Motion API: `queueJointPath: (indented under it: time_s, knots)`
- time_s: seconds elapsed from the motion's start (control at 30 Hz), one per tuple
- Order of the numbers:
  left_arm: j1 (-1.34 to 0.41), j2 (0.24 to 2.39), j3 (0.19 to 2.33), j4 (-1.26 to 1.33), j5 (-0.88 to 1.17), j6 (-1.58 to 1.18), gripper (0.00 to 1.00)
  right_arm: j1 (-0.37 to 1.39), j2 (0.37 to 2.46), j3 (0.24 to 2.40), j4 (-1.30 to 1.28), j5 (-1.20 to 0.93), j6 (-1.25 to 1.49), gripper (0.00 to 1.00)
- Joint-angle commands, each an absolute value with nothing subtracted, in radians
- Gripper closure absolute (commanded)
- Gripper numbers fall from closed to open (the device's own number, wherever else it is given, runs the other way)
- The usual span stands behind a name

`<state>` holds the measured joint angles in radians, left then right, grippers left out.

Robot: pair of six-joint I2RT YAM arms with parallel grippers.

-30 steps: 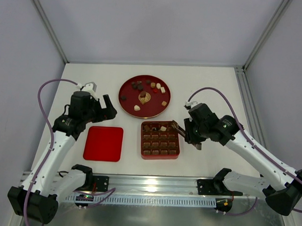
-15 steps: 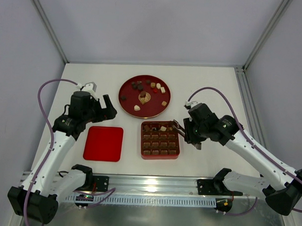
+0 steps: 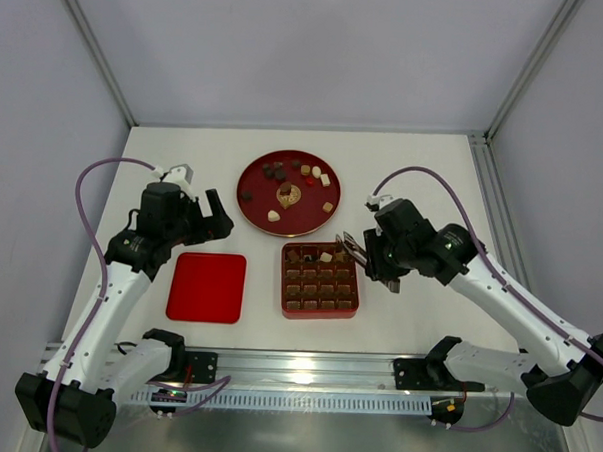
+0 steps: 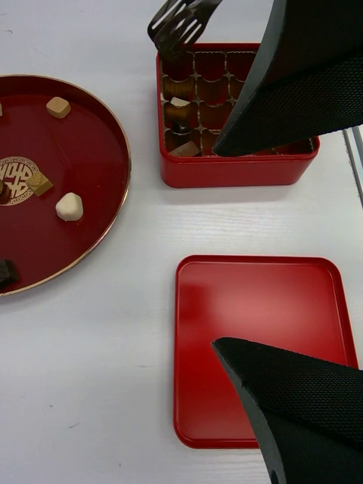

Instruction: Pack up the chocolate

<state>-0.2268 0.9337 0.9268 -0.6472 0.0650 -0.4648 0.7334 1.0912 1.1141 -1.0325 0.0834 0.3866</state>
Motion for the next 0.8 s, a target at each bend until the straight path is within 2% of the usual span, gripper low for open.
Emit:
queueJointPath:
  time_s: [0.0,0.27,0.47,0.77]
  knots:
    - [-0.224,0.923,0.925,-0.634,0.071,-0.465,0.0,0.732,1.12,1.221,-1.009,0.086,0.344,0.63]
    - [-0.224,0.925,0.925,-0.634,0.077,-0.463,0.0,0.673,1.342,1.457,-0.914,0.014,0.258,0.63]
    - [-0.225,0.927,0.923,-0.632,0.08,-0.463,0.0,0.634,1.648,1.686,-0.864,0.012,0.218,0.63]
    - [-0.224,0.93,0.925,-0.63,0.084,-0.465,0.0,0.617,1.974,2.026,-0.905,-0.028,0.219,0.62]
